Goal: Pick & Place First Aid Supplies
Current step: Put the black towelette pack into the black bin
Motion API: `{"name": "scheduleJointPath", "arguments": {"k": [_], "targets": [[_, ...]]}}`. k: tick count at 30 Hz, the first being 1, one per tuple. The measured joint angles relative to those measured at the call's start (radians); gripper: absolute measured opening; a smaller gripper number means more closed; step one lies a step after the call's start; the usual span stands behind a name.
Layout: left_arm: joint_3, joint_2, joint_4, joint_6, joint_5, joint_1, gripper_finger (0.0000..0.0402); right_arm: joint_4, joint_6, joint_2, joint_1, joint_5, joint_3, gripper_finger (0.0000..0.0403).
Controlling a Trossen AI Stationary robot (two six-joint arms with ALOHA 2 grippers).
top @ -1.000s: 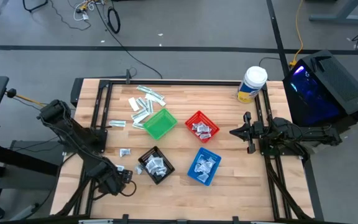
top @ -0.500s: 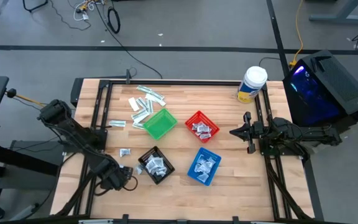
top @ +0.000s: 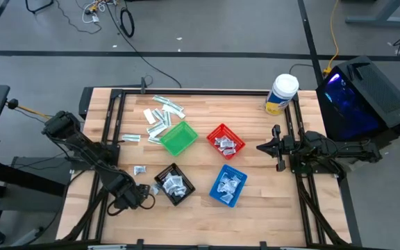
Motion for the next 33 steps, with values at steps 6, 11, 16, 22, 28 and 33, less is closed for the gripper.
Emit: {"name": "scheduleJointPath", "arguments": {"k": [6,11,16,22,28,33], "targets": [[-0.017,-0.002,0.014,-0.007,0.0,0.0,0.0355,0.0,0.0,0.0,0.0,0.0,0.0,0.0013],[-0.018,-0.002,0.023,-0.007,-0.001,0.0,0.0355,0.0,0.0,0.0,0.0,0.0,0.0,0.0013],[-0.019,-0.002,0.028,-0.006,-0.002,0.0,0.0339,0.0,0.0,0.0,0.0,0.0,0.0,0.0013],[-0.019,0.0,0.037,-0.005,-0.005,-0.001,0.0292,0.0,0.0,0.0,0.0,0.0,0.0,0.0013],[-0.019,0.0,0.039,-0.006,-0.008,-0.001,0.0251,0.0,0.0,0.0,0.0,0.0,0.0,0.0013],[-0.019,0.0,0.041,-0.007,-0.006,-0.001,0.0225,0.0,0.0,0.0,0.0,0.0,0.0,0.0013]]}}
